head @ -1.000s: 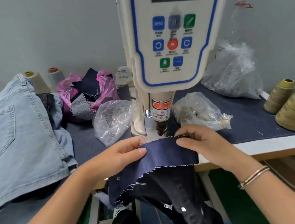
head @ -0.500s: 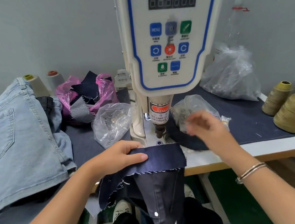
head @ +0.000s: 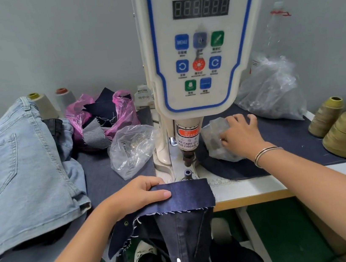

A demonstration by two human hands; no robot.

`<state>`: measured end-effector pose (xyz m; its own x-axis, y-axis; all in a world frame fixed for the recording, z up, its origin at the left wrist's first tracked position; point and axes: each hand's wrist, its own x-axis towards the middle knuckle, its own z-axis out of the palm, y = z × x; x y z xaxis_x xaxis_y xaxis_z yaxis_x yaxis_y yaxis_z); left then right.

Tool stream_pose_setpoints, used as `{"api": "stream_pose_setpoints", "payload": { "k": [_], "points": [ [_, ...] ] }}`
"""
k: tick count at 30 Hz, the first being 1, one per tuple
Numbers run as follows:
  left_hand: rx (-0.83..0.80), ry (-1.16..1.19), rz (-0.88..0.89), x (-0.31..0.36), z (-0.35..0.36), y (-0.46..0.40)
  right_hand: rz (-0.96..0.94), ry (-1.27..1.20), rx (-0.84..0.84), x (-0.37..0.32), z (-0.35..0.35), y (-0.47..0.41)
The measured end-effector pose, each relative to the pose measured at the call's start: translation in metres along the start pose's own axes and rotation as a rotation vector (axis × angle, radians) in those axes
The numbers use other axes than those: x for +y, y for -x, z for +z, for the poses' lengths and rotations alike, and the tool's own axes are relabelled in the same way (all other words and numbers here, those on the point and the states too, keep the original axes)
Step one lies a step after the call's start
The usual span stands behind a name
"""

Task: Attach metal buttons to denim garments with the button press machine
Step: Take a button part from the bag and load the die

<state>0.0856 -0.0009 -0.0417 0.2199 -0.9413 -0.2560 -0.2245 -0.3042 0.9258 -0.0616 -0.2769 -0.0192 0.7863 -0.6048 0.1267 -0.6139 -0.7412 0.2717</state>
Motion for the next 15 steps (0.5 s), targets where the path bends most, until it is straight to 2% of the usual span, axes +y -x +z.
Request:
{"api": "stream_pose_setpoints", "payload": {
  "k": [4,7,15],
  "points": [
    [0.0,0.01,0.001,-0.001,-0.001,-0.003,0.002,0.109,0.054,-0.008,0.0,-0.006],
    [0.02,0.022,-0.006,-0.004,0.001,-0.004,-0.003,0.177,0.023,-0.013,0.0,-0.007],
    [0.036,0.046,-0.006,-0.005,0.001,-0.004,0.026,0.185,0.002,-0.016,-0.002,-0.005]
  ]
}}
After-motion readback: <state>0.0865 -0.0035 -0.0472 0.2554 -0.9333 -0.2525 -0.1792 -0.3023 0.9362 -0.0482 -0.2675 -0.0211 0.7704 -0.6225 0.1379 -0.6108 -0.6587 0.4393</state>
